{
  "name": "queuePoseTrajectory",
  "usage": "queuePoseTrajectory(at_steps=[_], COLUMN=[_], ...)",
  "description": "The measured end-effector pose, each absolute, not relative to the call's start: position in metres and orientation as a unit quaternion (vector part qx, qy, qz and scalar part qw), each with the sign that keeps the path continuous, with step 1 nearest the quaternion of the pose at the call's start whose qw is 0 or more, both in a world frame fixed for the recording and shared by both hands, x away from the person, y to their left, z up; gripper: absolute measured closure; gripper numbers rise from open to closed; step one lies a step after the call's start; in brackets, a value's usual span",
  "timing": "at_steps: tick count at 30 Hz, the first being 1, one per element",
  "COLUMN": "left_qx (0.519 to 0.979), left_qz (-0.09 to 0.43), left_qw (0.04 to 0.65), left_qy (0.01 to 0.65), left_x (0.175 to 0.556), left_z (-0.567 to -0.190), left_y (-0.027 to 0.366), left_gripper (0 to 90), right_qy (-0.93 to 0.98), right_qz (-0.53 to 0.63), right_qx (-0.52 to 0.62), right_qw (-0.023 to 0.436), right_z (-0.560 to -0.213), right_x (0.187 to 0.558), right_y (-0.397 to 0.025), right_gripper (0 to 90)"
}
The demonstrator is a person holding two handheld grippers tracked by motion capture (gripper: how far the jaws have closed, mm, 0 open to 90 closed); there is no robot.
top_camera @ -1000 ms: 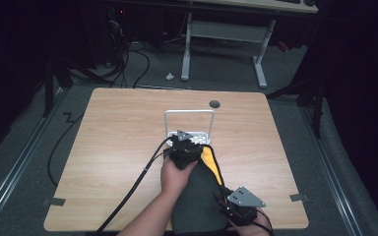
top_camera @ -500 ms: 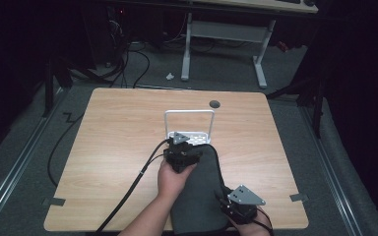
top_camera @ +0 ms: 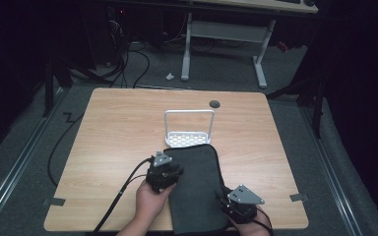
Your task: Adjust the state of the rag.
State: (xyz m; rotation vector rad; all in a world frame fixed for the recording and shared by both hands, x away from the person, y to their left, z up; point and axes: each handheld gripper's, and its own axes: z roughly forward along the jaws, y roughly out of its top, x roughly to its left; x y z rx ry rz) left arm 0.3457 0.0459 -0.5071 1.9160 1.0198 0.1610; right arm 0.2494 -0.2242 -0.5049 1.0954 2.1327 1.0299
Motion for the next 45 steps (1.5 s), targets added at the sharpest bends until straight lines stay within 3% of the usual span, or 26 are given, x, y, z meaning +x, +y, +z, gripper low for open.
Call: queuePoseTrajectory(at_steps=[5, 8, 14, 27, 45], left_qx=[0.79, 0.81, 0.825, 0.824, 0.837], left_qz=[0.032, 0.04, 0.042, 0.036, 0.024], left_qw=[0.462, 0.438, 0.427, 0.427, 0.416], left_qy=[0.401, 0.387, 0.368, 0.371, 0.354], left_x=[0.319, 0.313, 0.311, 0.314, 0.287], left_z=[-0.514, -0.521, -0.532, -0.532, -0.529], left_y=[0.058, 0.056, 0.062, 0.094, 0.103], left_gripper=[76.8, 78.0, 83.7, 84.2, 81.0], right_qy=[0.787, 0.787, 0.788, 0.825, 0.838], right_qz=[0.383, 0.382, 0.379, 0.32, 0.341], right_qx=[0.408, 0.41, 0.413, 0.417, 0.381], right_qw=[0.26, 0.26, 0.254, 0.206, 0.191], right_z=[-0.505, -0.505, -0.502, -0.523, -0.525], right_x=[0.252, 0.253, 0.259, 0.324, 0.27], right_y=[-0.226, -0.226, -0.227, -0.195, -0.198], right_gripper=[70.2, 71.5, 83.9, 86.1, 83.0])
